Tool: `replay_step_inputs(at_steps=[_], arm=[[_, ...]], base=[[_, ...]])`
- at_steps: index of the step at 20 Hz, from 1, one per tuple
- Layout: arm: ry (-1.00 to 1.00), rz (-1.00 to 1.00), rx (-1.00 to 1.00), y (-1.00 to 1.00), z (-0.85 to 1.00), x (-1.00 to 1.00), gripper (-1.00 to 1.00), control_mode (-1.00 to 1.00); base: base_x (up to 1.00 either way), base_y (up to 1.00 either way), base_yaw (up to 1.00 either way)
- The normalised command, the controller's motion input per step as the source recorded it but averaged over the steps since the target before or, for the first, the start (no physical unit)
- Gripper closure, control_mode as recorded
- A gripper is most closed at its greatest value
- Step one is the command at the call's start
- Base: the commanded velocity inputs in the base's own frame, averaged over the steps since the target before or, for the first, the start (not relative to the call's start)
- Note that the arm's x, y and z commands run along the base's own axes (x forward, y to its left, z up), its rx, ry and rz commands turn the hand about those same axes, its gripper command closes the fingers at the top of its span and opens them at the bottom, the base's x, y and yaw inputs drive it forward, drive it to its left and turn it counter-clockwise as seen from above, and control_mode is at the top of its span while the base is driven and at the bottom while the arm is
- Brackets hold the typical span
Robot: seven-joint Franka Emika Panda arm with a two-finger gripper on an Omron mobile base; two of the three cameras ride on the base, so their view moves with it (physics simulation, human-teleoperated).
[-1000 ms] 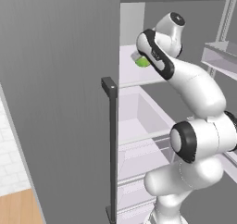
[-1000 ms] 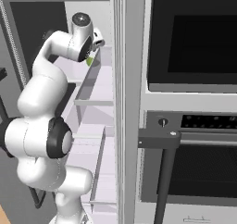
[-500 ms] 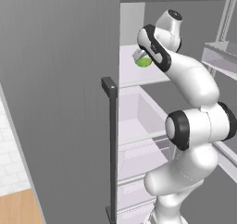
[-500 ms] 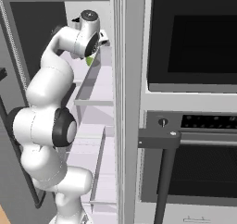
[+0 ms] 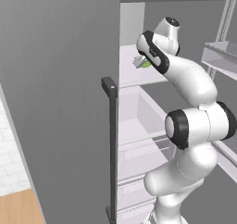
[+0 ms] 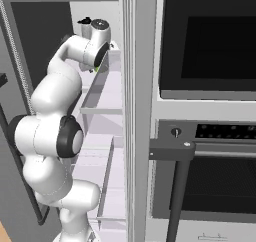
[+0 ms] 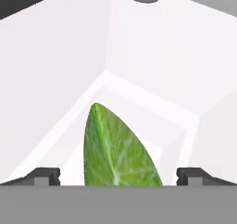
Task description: Grab a lemon wedge from the fridge and one ice cube from the ice bowl, and put them in the glass of lemonade.
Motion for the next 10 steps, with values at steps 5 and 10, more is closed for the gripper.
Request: replay_step_inputs(at_steps=[5,10], arm=[[0.02,0.0,0.0,0.0,-0.06,0.0,-1.0,-1.0],[0.03,0.0,0.0,0.06,-0.05,0.0,1.0,-1.0]], base=[[0.0,0.0,0.0],[0.0,0.0,0.0]])
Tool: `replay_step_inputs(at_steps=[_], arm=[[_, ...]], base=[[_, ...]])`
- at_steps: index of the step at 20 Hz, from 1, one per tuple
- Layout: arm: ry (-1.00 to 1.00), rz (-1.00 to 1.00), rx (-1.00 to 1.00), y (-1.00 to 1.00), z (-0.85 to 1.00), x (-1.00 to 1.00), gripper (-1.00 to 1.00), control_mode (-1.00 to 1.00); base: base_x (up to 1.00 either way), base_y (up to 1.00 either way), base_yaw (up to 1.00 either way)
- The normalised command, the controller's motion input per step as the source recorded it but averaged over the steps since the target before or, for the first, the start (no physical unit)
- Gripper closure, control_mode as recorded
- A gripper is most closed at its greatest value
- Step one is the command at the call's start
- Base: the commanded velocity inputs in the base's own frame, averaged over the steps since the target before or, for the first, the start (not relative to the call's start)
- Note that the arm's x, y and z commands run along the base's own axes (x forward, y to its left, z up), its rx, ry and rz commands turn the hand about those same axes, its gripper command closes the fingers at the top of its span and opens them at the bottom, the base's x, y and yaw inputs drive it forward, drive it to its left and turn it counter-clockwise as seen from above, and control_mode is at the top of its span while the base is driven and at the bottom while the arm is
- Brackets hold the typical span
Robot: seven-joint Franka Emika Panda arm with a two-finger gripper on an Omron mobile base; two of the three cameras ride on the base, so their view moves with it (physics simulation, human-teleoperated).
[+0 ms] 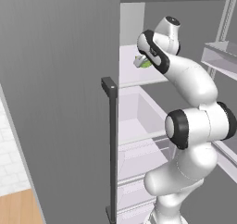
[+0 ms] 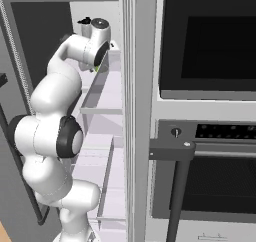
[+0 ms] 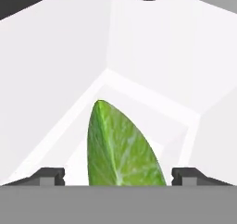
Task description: Grab a lemon wedge from the fridge and one ice cube from the ice bowl, and put them in the glass of lemonade.
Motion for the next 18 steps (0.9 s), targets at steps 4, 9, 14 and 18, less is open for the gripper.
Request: replay_step_inputs(at_steps=[4,9,14,18], arm=[[0.04,0.0,0.0,0.02,-0.04,-0.08,1.0,-1.0],[0.0,0.0,0.0,0.15,-0.09,-0.14,1.0,-1.0],[0.0,-0.14,0.0,0.26,0.01,-0.36,1.0,-1.0],[0.0,-0.25,0.01,0.03,0.0,-0.83,1.0,-1.0]], base=[[0.0,0.0,0.0],[0.0,0.0,0.0],[0.0,0.0,0.0],[0.0,0.0,0.0]])
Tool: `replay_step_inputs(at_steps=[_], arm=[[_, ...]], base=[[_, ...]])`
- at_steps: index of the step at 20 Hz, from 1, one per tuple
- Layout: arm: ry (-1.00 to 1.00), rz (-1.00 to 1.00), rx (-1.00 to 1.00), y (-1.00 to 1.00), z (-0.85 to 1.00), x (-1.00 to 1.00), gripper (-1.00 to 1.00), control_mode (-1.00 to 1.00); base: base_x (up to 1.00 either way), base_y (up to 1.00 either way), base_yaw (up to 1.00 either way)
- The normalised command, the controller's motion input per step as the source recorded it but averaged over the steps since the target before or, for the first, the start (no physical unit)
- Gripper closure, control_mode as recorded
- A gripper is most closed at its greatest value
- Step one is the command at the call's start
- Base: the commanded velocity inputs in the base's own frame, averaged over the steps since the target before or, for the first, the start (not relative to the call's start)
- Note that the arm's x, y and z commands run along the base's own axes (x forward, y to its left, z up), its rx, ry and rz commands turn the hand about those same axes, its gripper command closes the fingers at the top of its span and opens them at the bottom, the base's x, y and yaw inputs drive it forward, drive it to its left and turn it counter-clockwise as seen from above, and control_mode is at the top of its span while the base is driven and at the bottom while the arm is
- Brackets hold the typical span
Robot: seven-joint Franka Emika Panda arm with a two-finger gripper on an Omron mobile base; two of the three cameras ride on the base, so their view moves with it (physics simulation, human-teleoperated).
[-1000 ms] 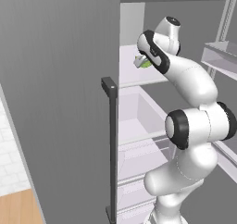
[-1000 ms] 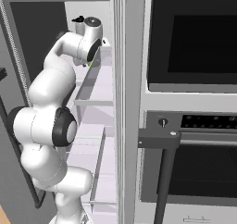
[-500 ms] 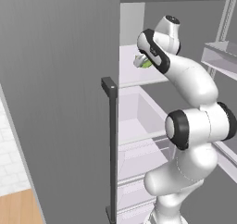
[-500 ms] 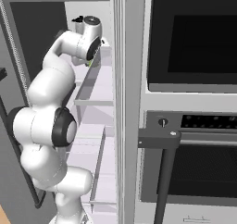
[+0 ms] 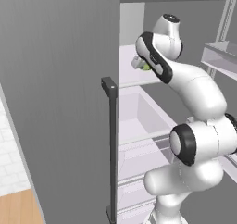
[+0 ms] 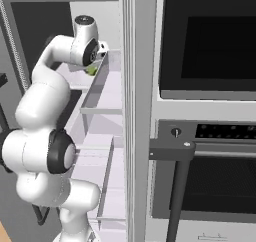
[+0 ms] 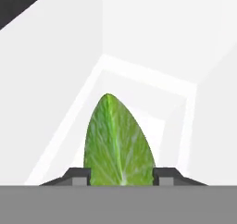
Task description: Grab a lemon wedge from the fridge and one ice cube from the ice bowl, and put them in the glass of lemonade.
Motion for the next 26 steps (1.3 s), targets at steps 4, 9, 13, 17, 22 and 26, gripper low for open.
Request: replay_step_inputs(at_steps=[4,9,13,17,22,26], arm=[[0.0,-0.27,0.02,0.0,0.02,-1.0,1.0,-1.0],[0.0,-0.21,0.0,0.01,-0.03,-1.0,1.0,-1.0],[0.0,-0.1,0.04,0.0,-0.22,-1.0,1.0,-1.0],[0.0,-0.05,0.08,0.0,-0.29,-1.0,1.0,-1.0],[0.07,-0.08,0.08,0.0,-0.21,-0.98,1.0,-1.0],[0.23,-0.22,0.0,0.0,-0.21,-0.66,1.0,-1.0]], base=[[0.0,0.0,0.0],[0.0,0.0,0.0],[0.0,0.0,0.0],[0.0,0.0,0.0],[0.0,0.0,0.0],[0.0,0.0,0.0]])
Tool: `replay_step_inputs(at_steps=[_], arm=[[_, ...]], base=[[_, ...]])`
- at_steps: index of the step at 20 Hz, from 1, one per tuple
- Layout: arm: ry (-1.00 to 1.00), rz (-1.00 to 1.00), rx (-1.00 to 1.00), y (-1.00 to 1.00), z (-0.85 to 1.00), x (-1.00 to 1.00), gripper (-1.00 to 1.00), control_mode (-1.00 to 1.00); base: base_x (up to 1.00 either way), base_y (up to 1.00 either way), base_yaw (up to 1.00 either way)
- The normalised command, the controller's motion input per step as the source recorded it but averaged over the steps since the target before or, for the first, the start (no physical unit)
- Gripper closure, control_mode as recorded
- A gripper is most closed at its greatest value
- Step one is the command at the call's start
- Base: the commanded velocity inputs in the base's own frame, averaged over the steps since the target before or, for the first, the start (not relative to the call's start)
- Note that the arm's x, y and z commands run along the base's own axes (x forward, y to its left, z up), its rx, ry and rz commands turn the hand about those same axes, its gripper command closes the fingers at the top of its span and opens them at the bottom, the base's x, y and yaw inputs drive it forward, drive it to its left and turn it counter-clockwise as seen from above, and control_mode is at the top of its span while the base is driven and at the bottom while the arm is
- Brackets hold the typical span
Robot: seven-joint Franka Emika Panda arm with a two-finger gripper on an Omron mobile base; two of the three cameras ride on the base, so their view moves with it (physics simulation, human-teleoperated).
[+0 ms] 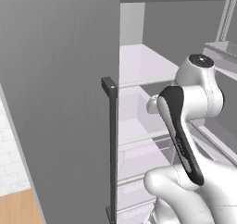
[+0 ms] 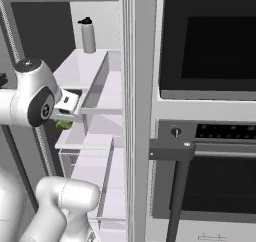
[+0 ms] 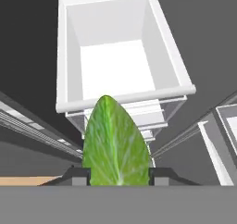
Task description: Grab a lemon wedge from the fridge and one ice cube from the ice bowl, and put them in the glass of lemonade.
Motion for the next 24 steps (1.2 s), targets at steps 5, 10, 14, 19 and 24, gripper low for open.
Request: replay_step_inputs(at_steps=[5,10,14,19,24], arm=[[0.15,-0.14,0.0,0.0,-0.29,-0.39,1.0,-1.0],[-0.03,-0.14,0.06,-0.01,-0.14,-0.21,1.0,-1.0],[0.0,-0.02,0.05,-0.02,0.0,-0.43,1.0,-1.0],[0.0,0.0,0.0,0.0,0.0,0.0,1.0,-1.0],[0.0,0.0,0.0,0.0,0.0,-0.16,1.0,1.0]], base=[[0.0,0.0,0.0],[0.0,0.0,0.0],[0.0,0.0,0.0],[0.0,0.0,0.0],[-0.6,0.08,0.0]])
